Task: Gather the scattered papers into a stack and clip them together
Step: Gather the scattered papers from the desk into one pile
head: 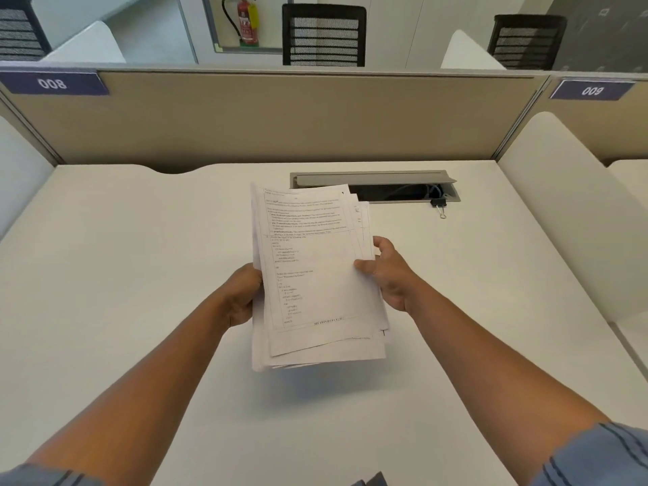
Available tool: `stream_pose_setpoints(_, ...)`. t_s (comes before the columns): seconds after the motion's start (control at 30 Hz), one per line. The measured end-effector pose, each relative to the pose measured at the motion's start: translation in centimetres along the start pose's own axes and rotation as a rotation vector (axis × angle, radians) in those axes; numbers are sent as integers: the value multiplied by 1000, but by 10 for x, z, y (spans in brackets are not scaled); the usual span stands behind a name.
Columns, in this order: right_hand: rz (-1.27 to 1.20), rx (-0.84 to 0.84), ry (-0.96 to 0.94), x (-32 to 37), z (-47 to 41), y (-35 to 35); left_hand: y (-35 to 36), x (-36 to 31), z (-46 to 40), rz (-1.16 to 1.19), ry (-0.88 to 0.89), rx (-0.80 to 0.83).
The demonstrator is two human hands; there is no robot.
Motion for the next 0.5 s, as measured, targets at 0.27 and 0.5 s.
stream_pose_setpoints(0.27,-121,34,-39,-3,8,7,1,-15,14,344,196,-43)
stream_pose_setpoints(0.5,-134,74,-253,41,9,14,-5,-59,47,157,600,-323)
Point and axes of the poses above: each hand's wrist, its own z-axis away from the middle knuckle, its own y-axis out of the palm, x = y × z, the point moved 8 cm from there along -z, towards the middle knuckle, and after that the axes turned 11 degrees about -y, right-handed, at the moved point
